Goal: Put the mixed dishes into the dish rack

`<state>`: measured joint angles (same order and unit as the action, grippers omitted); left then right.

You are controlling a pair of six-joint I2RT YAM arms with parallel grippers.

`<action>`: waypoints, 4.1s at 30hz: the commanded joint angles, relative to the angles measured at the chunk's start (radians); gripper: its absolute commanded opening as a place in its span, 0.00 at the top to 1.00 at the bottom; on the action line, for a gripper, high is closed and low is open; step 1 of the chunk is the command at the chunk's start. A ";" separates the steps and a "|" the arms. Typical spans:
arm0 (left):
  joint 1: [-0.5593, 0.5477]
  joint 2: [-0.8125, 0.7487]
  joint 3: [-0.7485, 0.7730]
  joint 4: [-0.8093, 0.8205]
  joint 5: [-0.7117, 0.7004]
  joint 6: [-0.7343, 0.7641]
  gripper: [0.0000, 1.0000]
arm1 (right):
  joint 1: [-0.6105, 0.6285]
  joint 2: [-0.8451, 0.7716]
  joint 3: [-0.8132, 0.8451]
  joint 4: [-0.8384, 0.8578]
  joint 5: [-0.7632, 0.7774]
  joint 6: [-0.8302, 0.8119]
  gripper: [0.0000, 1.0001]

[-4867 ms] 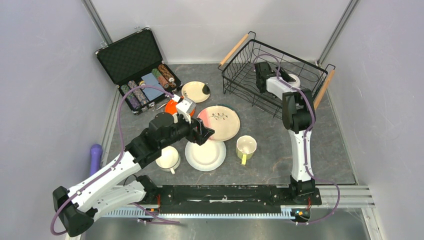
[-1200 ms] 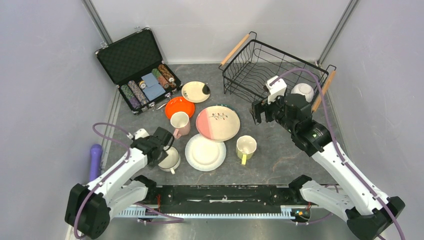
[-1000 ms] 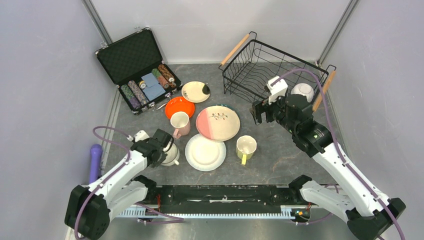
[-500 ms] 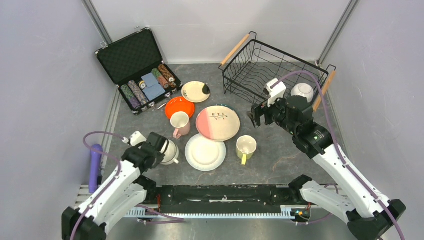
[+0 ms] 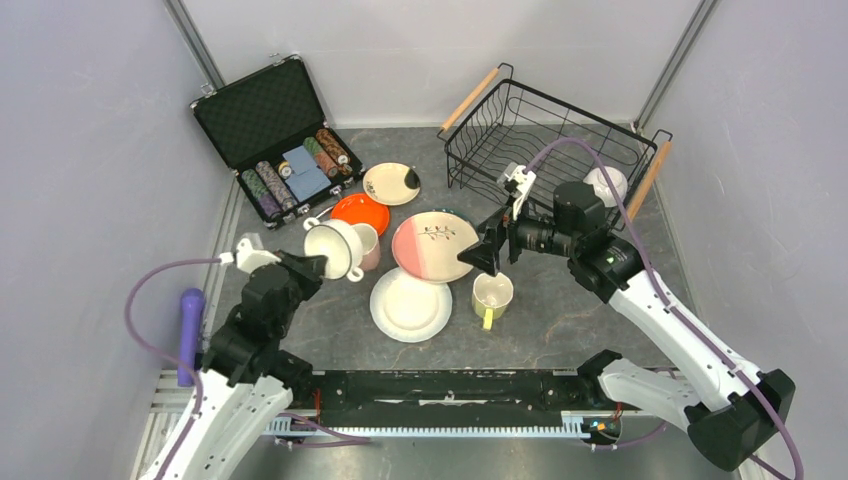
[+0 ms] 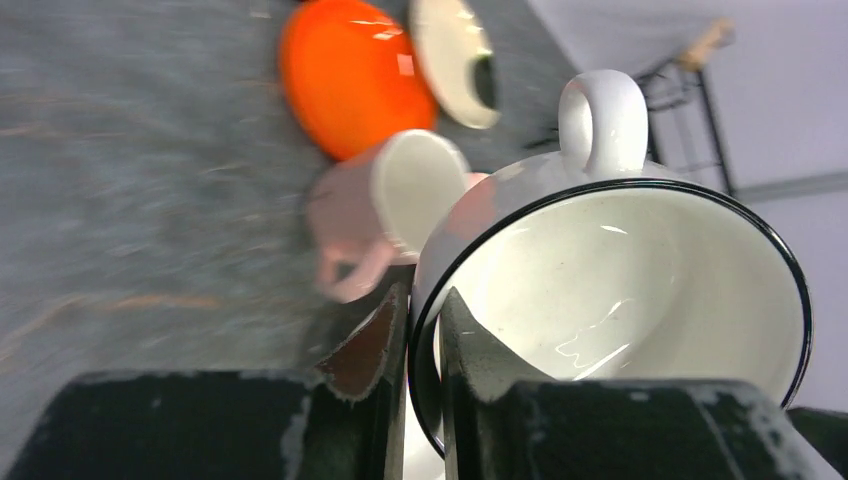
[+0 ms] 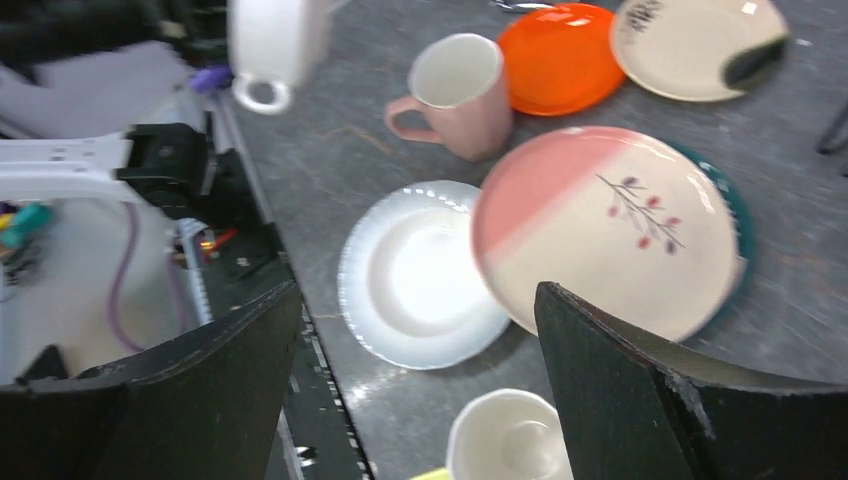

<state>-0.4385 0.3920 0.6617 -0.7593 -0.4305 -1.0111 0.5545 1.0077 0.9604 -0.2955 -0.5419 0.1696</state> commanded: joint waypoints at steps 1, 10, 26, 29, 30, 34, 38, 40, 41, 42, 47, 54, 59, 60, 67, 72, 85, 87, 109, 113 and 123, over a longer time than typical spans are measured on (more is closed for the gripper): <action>0.000 0.009 -0.196 0.842 0.221 0.109 0.98 | 0.000 -0.004 0.010 0.143 -0.217 0.141 0.08; 0.000 0.539 -0.183 1.890 0.569 0.138 0.98 | -0.001 0.037 0.011 0.287 -0.308 0.366 0.10; -0.005 0.898 0.113 2.307 0.829 -0.099 0.98 | -0.070 0.030 -0.104 0.782 -0.320 0.735 0.19; -0.006 0.916 0.117 2.312 0.823 -0.102 0.98 | -0.045 0.044 -0.088 0.801 -0.315 0.738 0.19; -0.009 0.923 0.123 2.316 0.825 -0.102 0.98 | -0.038 0.047 -0.084 0.809 -0.311 0.742 0.20; -0.014 0.942 0.136 2.315 0.822 -0.091 0.98 | -0.004 0.074 -0.053 0.799 -0.282 0.733 0.20; -0.022 0.959 0.142 2.315 0.819 -0.086 0.98 | 0.047 0.105 -0.034 0.796 -0.225 0.719 0.24; -0.028 0.963 0.140 2.315 0.816 -0.082 0.98 | 0.079 0.128 -0.018 0.798 -0.197 0.710 0.25; -0.029 0.964 0.138 2.315 0.813 -0.080 0.98 | 0.093 0.138 -0.012 0.804 -0.184 0.708 0.26; -0.032 0.963 0.137 2.315 0.812 -0.078 0.98 | 0.104 0.150 -0.004 0.813 -0.169 0.709 0.28; -0.036 0.954 0.128 2.299 0.798 -0.062 0.98 | 0.145 0.214 0.043 0.870 -0.135 0.733 0.37; -0.035 0.940 0.115 2.275 0.796 -0.036 0.98 | 0.165 0.249 0.064 0.948 -0.092 0.775 0.52; -0.035 0.943 0.108 2.286 0.799 -0.042 0.98 | 0.166 0.250 0.065 0.984 -0.062 0.795 0.59; -0.035 0.946 0.110 2.295 0.801 -0.047 0.98 | 0.166 0.255 0.073 0.985 -0.069 0.800 0.61; -0.035 0.959 0.123 2.298 0.839 -0.047 0.98 | 0.166 0.280 0.117 0.928 -0.086 0.811 1.00; -0.035 0.983 0.136 2.289 0.822 -0.100 0.89 | 0.166 0.268 0.111 0.897 -0.086 0.769 1.00; -0.034 0.956 0.090 2.219 0.806 -0.087 0.30 | 0.152 0.192 0.178 0.739 0.040 0.596 1.00; -0.034 0.935 0.066 2.191 0.805 -0.072 0.31 | 0.136 0.174 0.198 0.702 0.085 0.561 1.00; -0.017 0.253 -0.063 0.932 0.789 0.370 0.24 | -0.151 0.316 0.518 -0.198 0.853 -0.058 1.00; -0.016 0.131 -0.034 0.665 0.736 0.458 0.15 | -0.259 0.367 0.477 -0.198 0.829 -0.081 1.00; -0.016 0.140 0.031 0.493 0.679 0.481 0.00 | -0.430 0.558 0.449 -0.151 0.788 -0.098 1.00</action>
<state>-0.4576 0.5125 0.6392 -0.1730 0.2844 -0.5854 0.1711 1.5204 1.3914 -0.5621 0.2497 0.0978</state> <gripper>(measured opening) 0.994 0.177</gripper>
